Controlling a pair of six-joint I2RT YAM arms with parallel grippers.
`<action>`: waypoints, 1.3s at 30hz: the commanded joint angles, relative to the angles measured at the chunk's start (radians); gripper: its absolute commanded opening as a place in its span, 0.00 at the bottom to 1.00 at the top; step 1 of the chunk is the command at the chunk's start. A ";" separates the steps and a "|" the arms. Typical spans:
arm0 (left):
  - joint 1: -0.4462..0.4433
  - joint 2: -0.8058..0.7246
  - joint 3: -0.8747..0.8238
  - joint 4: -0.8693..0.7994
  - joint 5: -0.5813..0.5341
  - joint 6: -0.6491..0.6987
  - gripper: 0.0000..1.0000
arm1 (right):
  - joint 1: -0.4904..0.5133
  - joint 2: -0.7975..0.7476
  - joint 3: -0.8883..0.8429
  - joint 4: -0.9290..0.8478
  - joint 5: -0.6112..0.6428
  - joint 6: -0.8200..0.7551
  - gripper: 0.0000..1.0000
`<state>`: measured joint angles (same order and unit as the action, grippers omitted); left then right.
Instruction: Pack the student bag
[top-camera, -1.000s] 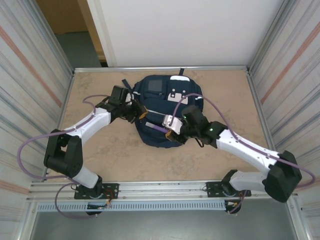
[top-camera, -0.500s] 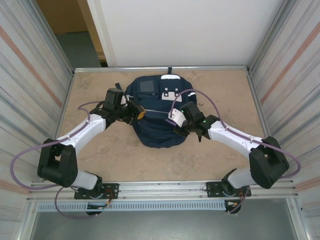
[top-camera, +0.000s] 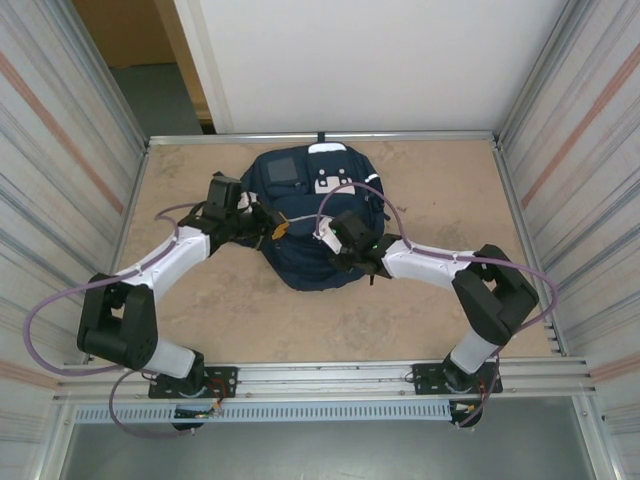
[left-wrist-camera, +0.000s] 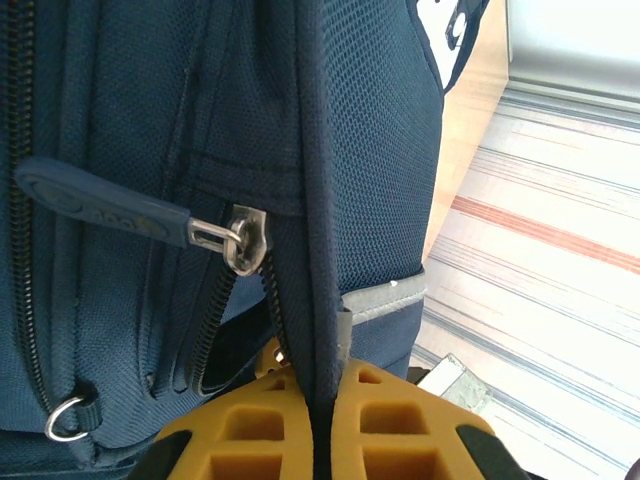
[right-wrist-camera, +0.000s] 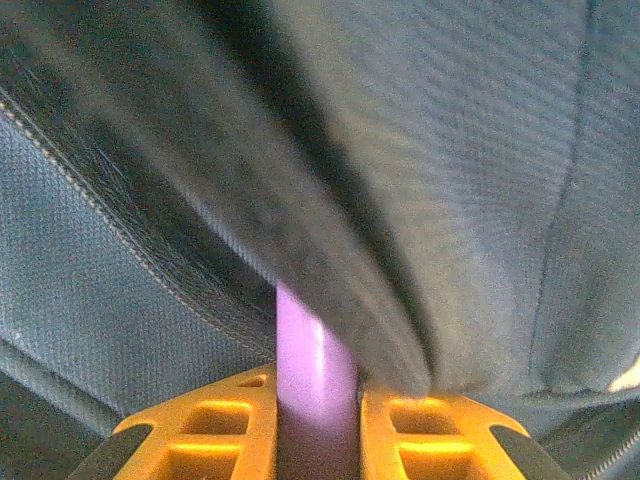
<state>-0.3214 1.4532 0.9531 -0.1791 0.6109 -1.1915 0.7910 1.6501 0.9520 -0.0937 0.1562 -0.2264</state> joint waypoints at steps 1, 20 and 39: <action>-0.006 0.010 -0.005 0.013 0.139 0.054 0.00 | 0.047 0.019 0.042 0.173 0.005 -0.107 0.18; 0.031 -0.014 0.016 -0.078 0.211 0.102 0.00 | 0.102 0.152 0.112 0.469 0.321 -0.466 0.26; 0.083 0.052 -0.004 -0.059 0.227 0.137 0.00 | 0.078 -0.054 -0.001 0.283 0.241 -0.462 0.29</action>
<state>-0.2508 1.4986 0.9531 -0.2008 0.7635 -1.1191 0.8803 1.6867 0.9787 0.1947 0.3832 -0.7624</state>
